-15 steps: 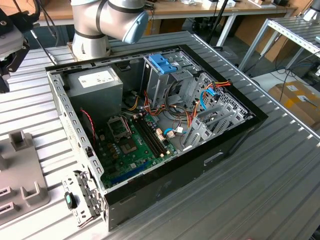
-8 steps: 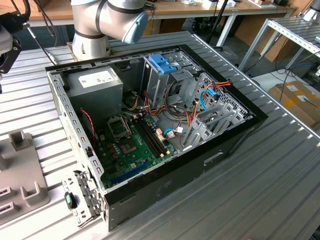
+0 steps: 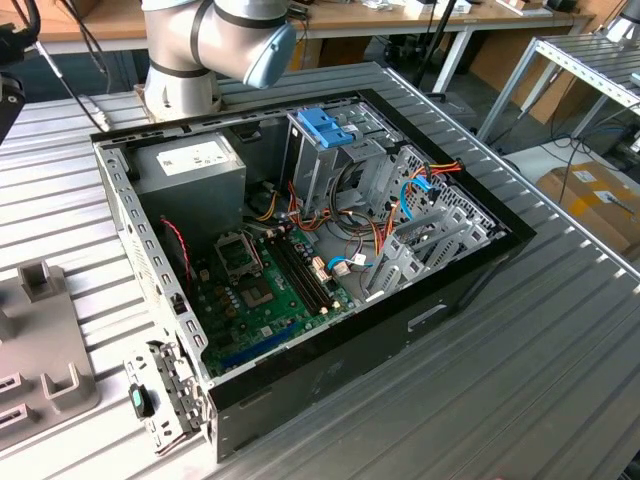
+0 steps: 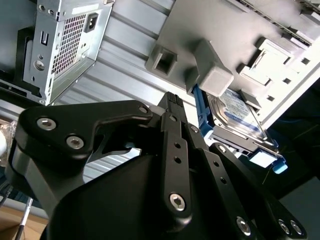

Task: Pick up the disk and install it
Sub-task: 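Reach for the disk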

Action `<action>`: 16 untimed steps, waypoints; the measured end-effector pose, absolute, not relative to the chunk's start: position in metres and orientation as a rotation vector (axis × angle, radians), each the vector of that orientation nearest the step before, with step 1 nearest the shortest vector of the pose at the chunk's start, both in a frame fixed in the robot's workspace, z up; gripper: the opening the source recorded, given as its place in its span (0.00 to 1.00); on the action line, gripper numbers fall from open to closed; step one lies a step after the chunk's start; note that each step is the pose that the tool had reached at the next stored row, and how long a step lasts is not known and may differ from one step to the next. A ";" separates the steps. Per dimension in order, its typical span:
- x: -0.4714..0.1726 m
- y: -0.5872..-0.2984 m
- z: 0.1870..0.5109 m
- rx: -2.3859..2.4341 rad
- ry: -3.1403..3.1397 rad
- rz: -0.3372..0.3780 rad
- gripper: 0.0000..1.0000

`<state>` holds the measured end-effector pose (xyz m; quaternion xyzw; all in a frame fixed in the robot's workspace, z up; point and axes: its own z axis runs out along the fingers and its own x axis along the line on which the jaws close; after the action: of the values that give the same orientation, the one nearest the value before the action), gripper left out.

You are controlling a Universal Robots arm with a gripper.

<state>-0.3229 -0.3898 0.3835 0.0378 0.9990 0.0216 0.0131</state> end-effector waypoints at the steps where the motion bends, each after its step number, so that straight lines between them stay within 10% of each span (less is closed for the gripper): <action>1: -0.325 -0.390 0.384 0.118 3.112 0.067 0.11; 16: -0.337 -0.390 0.383 0.118 3.112 0.067 0.11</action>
<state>-0.3369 -0.3898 0.3835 0.0379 0.9990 0.0216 0.0131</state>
